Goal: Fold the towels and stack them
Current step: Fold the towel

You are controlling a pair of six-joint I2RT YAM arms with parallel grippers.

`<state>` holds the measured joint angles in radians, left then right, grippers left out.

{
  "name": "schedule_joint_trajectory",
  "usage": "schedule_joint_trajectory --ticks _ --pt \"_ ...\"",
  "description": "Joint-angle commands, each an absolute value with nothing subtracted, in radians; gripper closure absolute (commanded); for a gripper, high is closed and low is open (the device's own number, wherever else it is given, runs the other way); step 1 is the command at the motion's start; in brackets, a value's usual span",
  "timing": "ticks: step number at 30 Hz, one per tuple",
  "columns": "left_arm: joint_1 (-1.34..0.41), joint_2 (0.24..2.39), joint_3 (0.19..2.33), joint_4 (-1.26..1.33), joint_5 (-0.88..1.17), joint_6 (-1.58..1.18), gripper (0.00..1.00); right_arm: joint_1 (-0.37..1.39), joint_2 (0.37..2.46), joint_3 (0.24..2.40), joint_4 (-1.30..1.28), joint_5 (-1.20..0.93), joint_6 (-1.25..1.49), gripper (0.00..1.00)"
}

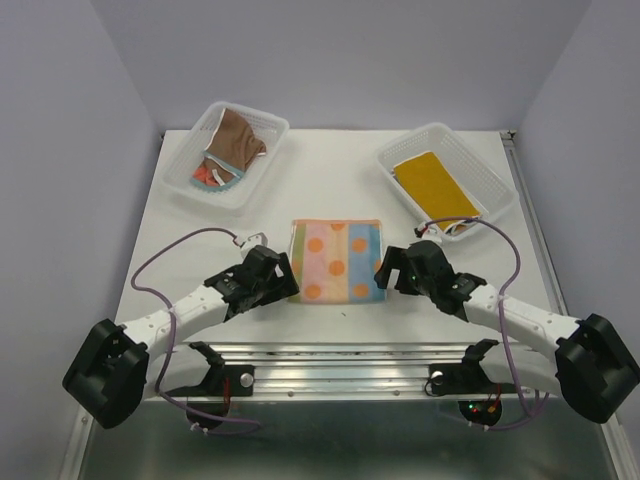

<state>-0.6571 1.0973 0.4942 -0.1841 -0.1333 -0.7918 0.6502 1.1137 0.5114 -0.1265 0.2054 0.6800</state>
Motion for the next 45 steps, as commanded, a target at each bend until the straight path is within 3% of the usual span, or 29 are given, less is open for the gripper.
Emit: schedule_joint_trajectory --ticks 1,6,10,13,15,16,17,19,26,29,30,31,45 --pt "-0.658 1.089 0.474 -0.101 -0.112 -0.838 0.04 0.661 1.094 0.448 -0.077 0.146 0.753 0.0" --pt "-0.66 1.153 0.469 -0.066 -0.077 -0.831 0.25 0.669 1.149 0.422 -0.064 0.069 0.752 0.06" --pt "-0.667 1.173 0.449 -0.035 -0.048 -0.834 0.54 0.672 1.164 0.402 -0.049 0.046 0.769 0.12" --pt "-0.676 1.184 0.448 -0.022 -0.049 -0.83 0.61 0.675 1.161 0.393 -0.04 0.049 0.773 0.23" --pt "-0.676 1.195 0.452 -0.023 -0.049 -0.822 0.8 0.673 1.167 0.393 -0.046 0.051 0.778 0.39" --pt "-0.676 1.198 0.457 -0.026 -0.051 -0.825 0.95 0.673 1.176 0.394 -0.046 0.043 0.778 0.44" --pt "-0.676 1.2 0.457 -0.028 -0.048 -0.828 1.0 0.675 1.18 0.394 -0.045 0.034 0.782 0.48" --pt "-0.676 1.197 0.454 -0.028 -0.048 -0.83 1.0 0.677 1.18 0.391 -0.046 0.023 0.792 0.55" --pt "-0.681 1.178 0.442 -0.028 -0.04 -0.838 1.0 0.681 1.17 0.37 -0.061 -0.049 0.813 0.67" --pt "-0.683 1.155 0.433 -0.028 -0.032 -0.839 1.0 0.683 1.166 0.35 -0.025 -0.089 0.816 0.84" --pt "-0.684 1.149 0.433 -0.034 -0.029 -0.836 1.0 0.683 1.163 0.348 -0.02 -0.103 0.812 0.97" --pt "-0.684 1.131 0.439 -0.038 -0.029 -0.821 1.0 0.684 1.151 0.351 -0.026 -0.098 0.811 0.99" --pt "-0.68 1.138 0.65 -0.106 -0.124 -0.744 1.0 0.684 1.166 0.597 -0.193 0.19 0.749 0.99"
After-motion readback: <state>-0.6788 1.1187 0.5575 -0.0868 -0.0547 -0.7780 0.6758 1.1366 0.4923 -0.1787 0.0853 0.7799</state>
